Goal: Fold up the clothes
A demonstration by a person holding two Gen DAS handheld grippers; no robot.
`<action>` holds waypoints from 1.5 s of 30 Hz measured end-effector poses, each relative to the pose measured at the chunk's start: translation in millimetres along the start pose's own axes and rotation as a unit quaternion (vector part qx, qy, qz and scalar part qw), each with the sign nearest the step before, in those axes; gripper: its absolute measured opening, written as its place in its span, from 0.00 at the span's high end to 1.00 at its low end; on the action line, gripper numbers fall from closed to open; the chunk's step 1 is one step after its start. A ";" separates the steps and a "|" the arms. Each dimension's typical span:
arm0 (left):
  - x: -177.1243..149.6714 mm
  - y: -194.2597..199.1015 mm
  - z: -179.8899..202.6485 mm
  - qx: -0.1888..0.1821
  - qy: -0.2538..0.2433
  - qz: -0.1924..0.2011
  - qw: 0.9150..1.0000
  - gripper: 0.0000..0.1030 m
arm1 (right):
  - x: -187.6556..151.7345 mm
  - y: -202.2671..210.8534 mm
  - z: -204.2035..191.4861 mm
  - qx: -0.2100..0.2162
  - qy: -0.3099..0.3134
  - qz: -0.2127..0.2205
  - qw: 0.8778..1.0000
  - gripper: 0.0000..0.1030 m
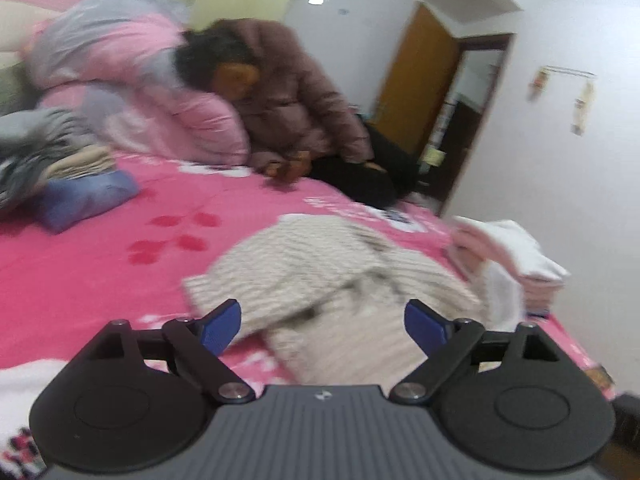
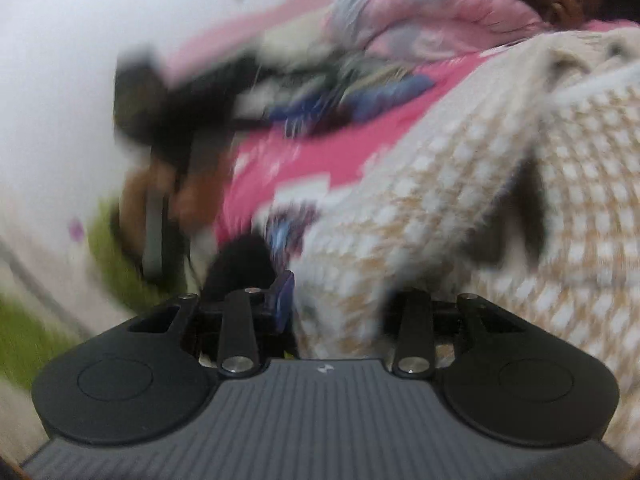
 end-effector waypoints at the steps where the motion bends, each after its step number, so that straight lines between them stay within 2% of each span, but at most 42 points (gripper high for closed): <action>1: 0.7 -2.2 8.1 -0.011 -0.008 -0.001 1.000 0.11 | -8.6 -0.2 -5.0 -0.004 0.004 -0.010 1.000 0.65; 6: -30.2 -39.7 51.1 -0.039 -0.067 -0.056 0.995 0.11 | -58.1 29.7 -30.1 0.025 -0.015 -0.071 0.997 0.64; 8: -50.1 -55.6 61.6 -0.036 -0.080 -0.085 0.993 0.11 | -74.6 43.4 -34.5 -0.006 -0.010 -0.091 0.996 0.64; 9: -58.6 -61.3 62.3 -0.030 -0.079 -0.099 0.992 0.11 | -80.2 52.8 -31.6 -0.035 -0.017 -0.096 0.995 0.63; 11: -75.2 -72.1 62.9 -0.017 -0.075 -0.125 0.989 0.11 | -79.5 77.6 -24.1 -0.080 -0.040 -0.077 0.993 0.63; 12: -81.6 -74.0 60.7 -0.011 -0.071 -0.132 0.989 0.11 | -70.2 93.2 -21.6 -0.092 -0.050 -0.047 0.993 0.63; 14: -89.4 -73.7 55.3 -0.014 -0.048 -0.145 0.988 0.11 | -43.5 124.8 -16.8 -0.116 -0.056 0.027 0.991 0.50; 15: -91.1 -70.5 51.4 -0.014 -0.038 -0.147 0.988 0.11 | -24.1 138.7 -12.7 -0.122 -0.053 0.070 0.989 0.47; 17: -94.1 -63.6 43.5 -0.013 -0.019 -0.149 0.989 0.11 | 19.4 156.3 1.6 -0.122 -0.046 0.147 0.981 0.28; 19: -95.8 -54.7 36.6 -0.009 -0.011 -0.148 0.989 0.11 | 57.7 157.7 20.6 -0.133 -0.050 0.189 0.972 0.24; 21: -94.2 -43.7 31.1 0.007 -0.019 -0.138 0.990 0.11 | 92.4 143.2 54.2 -0.156 -0.052 0.193 0.967 0.24; 24: -87.0 -25.0 22.2 0.026 -0.028 -0.118 0.992 0.11 | 130.3 103.4 116.3 -0.190 -0.086 0.152 0.966 0.26; 25: -82.8 -17.2 19.7 0.026 -0.029 -0.107 0.993 0.11 | 134.9 94.5 134.4 -0.204 -0.100 0.126 0.966 0.33; 26: -77.6 -10.8 19.3 0.022 -0.033 -0.094 0.995 0.11 | 135.5 85.3 149.0 -0.220 -0.113 0.099 0.964 0.46; 29: -62.9 3.9 23.0 -0.009 -0.044 -0.060 0.997 0.11 | 100.5 81.0 148.4 -0.238 -0.131 0.050 0.961 0.52; 32: -56.1 -3.2 45.7 -0.079 -0.062 -0.063 0.993 0.11 | 54.7 101.3 138.6 -0.254 -0.131 0.019 0.958 0.57; 35: -59.8 -23.9 80.9 -0.144 -0.099 -0.095 0.980 0.10 | 2.7 133.4 128.2 -0.307 -0.151 0.002 0.939 0.59; 36: -61.3 -27.4 86.2 -0.150 -0.102 -0.101 0.978 0.10 | -11.9 143.8 127.6 -0.322 -0.166 0.006 0.932 0.59; 41: -68.2 -42.0 108.3 -0.171 -0.114 -0.122 0.971 0.12 | -42.5 182.1 107.3 -0.315 -0.229 0.125 0.913 0.58; 44: -72.4 -50.6 121.5 -0.184 -0.120 -0.134 0.966 0.13 | -50.4 189.9 108.8 -0.308 -0.249 0.165 0.903 0.57; 45: -73.8 -53.5 125.9 -0.188 -0.123 -0.139 0.964 0.16 | -55.1 192.9 111.4 -0.302 -0.261 0.175 0.900 0.56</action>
Point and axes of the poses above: each gripper's, at about its wrist camera, not at the fingertips, and y roughly against the way its jaws point, z to its right, x to its top, the point moved 7 cm from there along -y, roughly the way its jaws point, and after that the axes turned 2 degrees about -z, right-handed, at the moved point
